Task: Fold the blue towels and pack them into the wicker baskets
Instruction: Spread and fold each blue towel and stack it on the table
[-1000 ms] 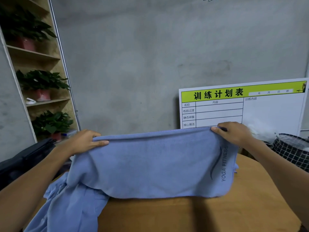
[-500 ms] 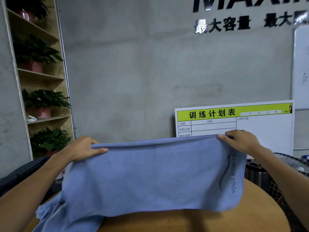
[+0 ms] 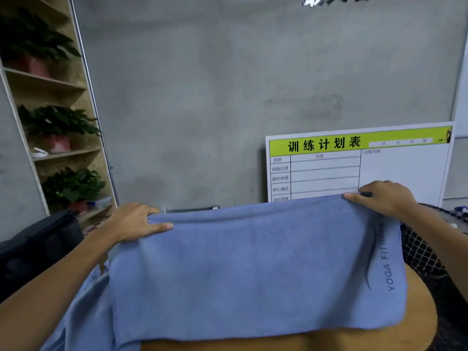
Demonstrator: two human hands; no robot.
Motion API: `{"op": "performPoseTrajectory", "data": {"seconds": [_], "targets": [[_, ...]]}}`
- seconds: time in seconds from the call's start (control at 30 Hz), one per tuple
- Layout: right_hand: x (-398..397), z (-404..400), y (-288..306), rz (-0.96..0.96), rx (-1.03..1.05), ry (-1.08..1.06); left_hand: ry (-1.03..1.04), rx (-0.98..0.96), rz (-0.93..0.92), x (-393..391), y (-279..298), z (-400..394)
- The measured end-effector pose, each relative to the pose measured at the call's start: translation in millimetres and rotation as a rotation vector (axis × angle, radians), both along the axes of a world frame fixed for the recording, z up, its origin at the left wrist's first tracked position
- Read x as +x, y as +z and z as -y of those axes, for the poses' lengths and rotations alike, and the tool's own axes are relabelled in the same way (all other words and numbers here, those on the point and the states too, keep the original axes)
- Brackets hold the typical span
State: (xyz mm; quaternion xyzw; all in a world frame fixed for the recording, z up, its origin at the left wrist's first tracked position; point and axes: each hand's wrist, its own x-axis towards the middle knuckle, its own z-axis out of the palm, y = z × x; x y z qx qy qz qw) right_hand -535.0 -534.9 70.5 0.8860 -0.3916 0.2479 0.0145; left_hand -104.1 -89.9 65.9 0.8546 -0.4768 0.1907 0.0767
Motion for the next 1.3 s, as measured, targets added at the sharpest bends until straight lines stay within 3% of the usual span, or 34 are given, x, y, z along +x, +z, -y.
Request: {"op": "performPoseTrajectory", "data": {"seconds": [0.13,0.27,0.43,0.6,0.73,0.83,0.93,1.13,1.3], "targets": [[30,43,-55,-0.124,0.008,0.029,-0.008,0.076,0.000,33,-71,42],[69,72,-146,-0.292,0.036,0.024,-0.100,0.103,-0.090,62,-177,77],[91,74,-245,-0.357,-0.043,-0.021,-0.057,0.045,0.023,66,-287,81],[92,51,-271,-0.146,-0.157,-0.078,-0.067,-0.133,0.072,37,-270,81],[90,22,-265,0.007,-0.168,0.082,-0.111,-0.115,-0.193,-2,-288,78],[88,-1,-281,-0.107,-0.003,0.227,-0.011,-0.010,-0.356,-15,-306,81],[78,-8,-295,-0.239,0.189,0.173,0.054,0.124,-0.430,-25,-289,90],[56,3,-296,-0.336,0.294,0.045,0.113,0.289,-0.470,-40,-284,88],[60,1,-290,-0.370,0.326,0.015,0.090,0.264,-0.481,-29,-287,96]]}}
